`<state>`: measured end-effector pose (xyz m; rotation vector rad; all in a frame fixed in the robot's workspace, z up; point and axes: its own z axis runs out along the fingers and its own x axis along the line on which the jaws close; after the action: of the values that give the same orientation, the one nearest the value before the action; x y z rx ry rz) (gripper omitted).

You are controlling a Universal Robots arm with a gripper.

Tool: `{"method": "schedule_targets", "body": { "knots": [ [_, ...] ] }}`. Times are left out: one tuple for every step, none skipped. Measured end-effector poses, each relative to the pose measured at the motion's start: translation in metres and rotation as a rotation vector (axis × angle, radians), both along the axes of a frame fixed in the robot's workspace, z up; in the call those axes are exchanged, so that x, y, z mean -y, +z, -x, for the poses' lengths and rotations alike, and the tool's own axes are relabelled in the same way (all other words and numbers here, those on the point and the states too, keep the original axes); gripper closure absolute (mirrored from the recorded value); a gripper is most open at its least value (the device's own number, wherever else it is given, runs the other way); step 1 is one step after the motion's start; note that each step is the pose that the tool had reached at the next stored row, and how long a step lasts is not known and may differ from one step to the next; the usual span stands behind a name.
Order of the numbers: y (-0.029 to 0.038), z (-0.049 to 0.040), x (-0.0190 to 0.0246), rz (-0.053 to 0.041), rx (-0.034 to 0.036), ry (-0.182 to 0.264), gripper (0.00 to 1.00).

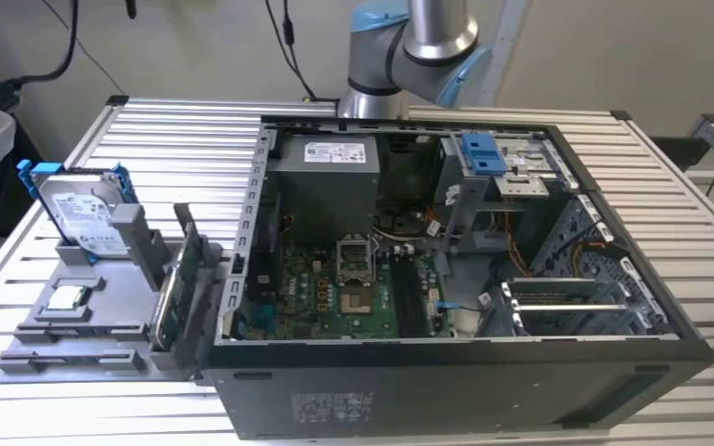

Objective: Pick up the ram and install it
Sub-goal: 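Pick up the ram and move it above insertion slot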

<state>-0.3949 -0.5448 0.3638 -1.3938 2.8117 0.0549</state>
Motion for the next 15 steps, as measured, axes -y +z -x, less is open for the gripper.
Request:
{"method": "schedule_targets", "body": {
  "knots": [
    [-0.0001,0.0,0.0,0.0,0.0005,0.004,0.89],
    [-0.0001,0.0,0.0,0.0,0.0009,0.008,0.89],
    [-0.0001,0.0,0.0,0.0,0.0013,0.012,0.89],
    [-0.0002,0.0,0.0,0.0,0.0016,0.015,0.89],
    [-0.0003,0.0,0.0,-0.0004,0.002,0.019,0.89],
    [-0.0003,0.0001,0.0,-0.0008,0.0023,0.023,0.89],
    [-0.0004,0.0001,0.0001,-0.0013,0.0025,0.027,0.89],
    [-0.0004,0.0001,0.0001,-0.0014,0.0027,0.031,0.89],
    [-0.0004,0.0001,0.0001,-0.0015,0.0029,0.035,0.89],
    [-0.0004,0.0,0.0001,-0.0014,0.0031,0.039,0.89],
    [-0.0004,0.0,0.0002,-0.0014,0.0035,0.043,0.89],
    [-0.0005,0.0,0.0002,-0.0014,0.0036,0.047,0.89],
    [-0.0005,0.0,0.0002,-0.0014,0.0039,0.051,0.89],
    [-0.0005,-0.0001,0.0002,-0.0013,0.0044,0.056,0.89],
    [-0.0007,-0.0001,0.0002,-0.0014,0.0056,0.066,0.89]
  ]
}}
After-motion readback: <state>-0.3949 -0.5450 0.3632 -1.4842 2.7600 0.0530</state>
